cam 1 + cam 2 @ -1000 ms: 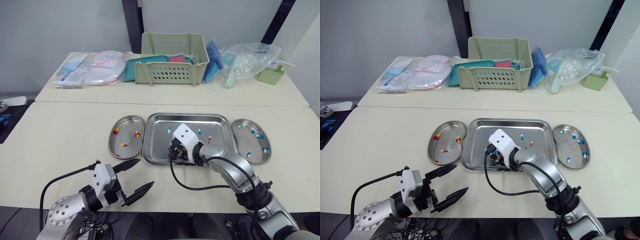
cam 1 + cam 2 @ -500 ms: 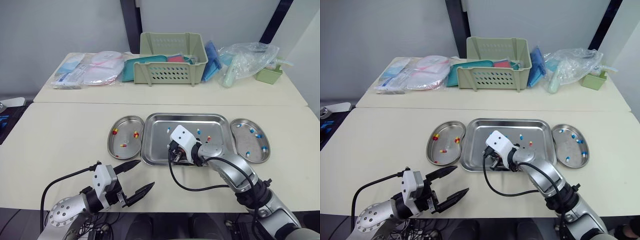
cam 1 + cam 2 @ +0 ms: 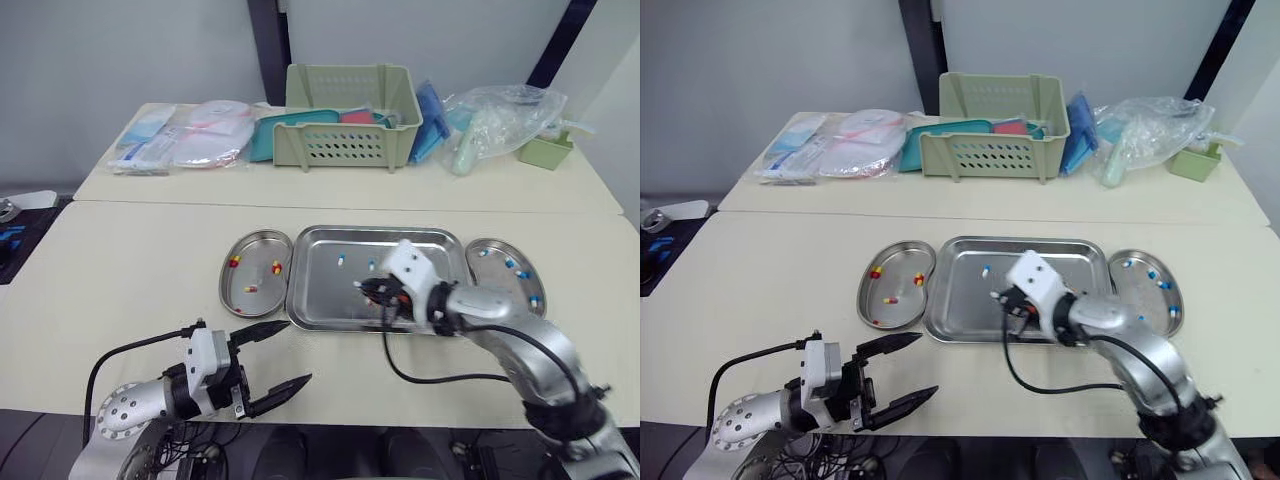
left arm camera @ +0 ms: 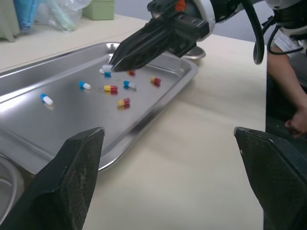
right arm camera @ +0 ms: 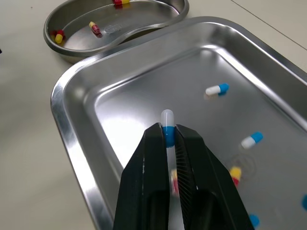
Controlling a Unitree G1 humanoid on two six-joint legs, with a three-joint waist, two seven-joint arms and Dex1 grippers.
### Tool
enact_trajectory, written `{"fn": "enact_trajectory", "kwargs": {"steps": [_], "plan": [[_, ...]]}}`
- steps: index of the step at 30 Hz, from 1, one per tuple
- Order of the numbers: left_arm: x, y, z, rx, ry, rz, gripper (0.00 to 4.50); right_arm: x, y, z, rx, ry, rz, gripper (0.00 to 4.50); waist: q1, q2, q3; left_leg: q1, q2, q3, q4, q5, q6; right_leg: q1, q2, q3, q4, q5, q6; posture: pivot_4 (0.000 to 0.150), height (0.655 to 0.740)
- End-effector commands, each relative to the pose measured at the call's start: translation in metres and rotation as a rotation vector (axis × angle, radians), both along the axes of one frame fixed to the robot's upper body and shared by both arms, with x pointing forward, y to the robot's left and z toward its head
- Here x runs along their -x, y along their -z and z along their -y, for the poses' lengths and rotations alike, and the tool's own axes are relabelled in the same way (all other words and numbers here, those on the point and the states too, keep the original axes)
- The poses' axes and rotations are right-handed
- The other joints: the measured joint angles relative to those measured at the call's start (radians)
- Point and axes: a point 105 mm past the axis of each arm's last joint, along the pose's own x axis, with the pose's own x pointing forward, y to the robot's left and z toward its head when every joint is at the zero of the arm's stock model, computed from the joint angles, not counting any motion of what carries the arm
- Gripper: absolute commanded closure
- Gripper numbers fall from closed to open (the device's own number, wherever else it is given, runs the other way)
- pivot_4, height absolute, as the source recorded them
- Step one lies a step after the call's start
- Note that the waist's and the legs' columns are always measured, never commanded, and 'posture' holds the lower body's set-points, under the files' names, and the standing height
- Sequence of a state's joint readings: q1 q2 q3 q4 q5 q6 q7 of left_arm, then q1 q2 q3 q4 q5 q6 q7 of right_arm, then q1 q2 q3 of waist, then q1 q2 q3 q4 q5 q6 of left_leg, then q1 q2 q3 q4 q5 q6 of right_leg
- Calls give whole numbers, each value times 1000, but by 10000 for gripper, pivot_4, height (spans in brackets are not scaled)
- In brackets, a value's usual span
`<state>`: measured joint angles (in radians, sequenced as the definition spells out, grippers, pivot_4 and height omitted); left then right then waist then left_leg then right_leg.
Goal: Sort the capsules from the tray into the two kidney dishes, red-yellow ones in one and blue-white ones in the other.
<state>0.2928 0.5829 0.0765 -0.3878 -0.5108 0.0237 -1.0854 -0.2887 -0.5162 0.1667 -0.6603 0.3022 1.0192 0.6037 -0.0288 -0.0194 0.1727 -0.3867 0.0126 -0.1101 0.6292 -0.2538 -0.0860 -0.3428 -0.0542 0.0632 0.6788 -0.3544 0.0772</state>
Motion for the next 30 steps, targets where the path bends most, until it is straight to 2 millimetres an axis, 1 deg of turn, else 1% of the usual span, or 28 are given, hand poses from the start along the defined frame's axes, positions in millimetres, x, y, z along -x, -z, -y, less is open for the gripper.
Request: {"fn": "enact_trajectory", "kwargs": {"steps": [1, 4, 6, 10, 13, 15, 19, 30], "plan": [[-1, -10, 3, 34, 51, 43, 0, 16, -19, 28, -60, 51, 52, 44928, 0, 0, 0, 0, 0, 0, 0, 0, 0, 0, 0, 0, 0, 0, 0, 1500, 7400], [1, -13, 5, 54, 99, 61, 0, 25, -19, 62, -83, 173, 52, 44928, -3, 0, 0, 0, 0, 0, 0, 0, 0, 0, 0, 0, 0, 0, 0, 1500, 7400], [1, -14, 6, 65, 119, 69, 0, 29, -17, 87, -90, 281, 54, 44928, -4, 0, 0, 0, 0, 1, 0, 0, 0, 0, 0, 0, 1, 0, 0, 1500, 7400], [-1, -15, 7, 78, 141, 83, 0, 37, -9, 121, -80, 419, 47, 44928, -4, 0, 1, 1, 0, 1, 0, 0, 0, 1, 0, 1, 1, 0, 0, 1500, 7400], [-4, -16, 6, 84, 152, 95, 0, 36, -1, 157, -76, 594, 57, 44928, -4, 0, 0, 1, 0, 1, 0, 0, 0, 1, 0, 1, 1, 0, 0, 1500, 7400], [-5, -17, 6, 91, 157, 101, 0, 34, 1, 170, -96, 663, 65, 44928, -4, 0, 1, 1, 0, 2, 0, 0, 0, 1, 0, 1, 1, 0, 0, 1500, 7400], [-6, -18, 8, 100, 161, 111, 0, 31, 5, 178, -95, 708, 72, 44928, -5, 1, 1, 2, 0, 2, 0, 0, 0, 1, 0, 2, 1, 0, 0, 1500, 7400], [-8, -25, 15, 110, 146, 130, 0, 21, 3, 180, -115, 740, 67, 44928, -4, 1, 1, 2, 0, 2, 0, 0, 0, 2, 0, 2, 1, 0, 0, 1500, 7400]]}}
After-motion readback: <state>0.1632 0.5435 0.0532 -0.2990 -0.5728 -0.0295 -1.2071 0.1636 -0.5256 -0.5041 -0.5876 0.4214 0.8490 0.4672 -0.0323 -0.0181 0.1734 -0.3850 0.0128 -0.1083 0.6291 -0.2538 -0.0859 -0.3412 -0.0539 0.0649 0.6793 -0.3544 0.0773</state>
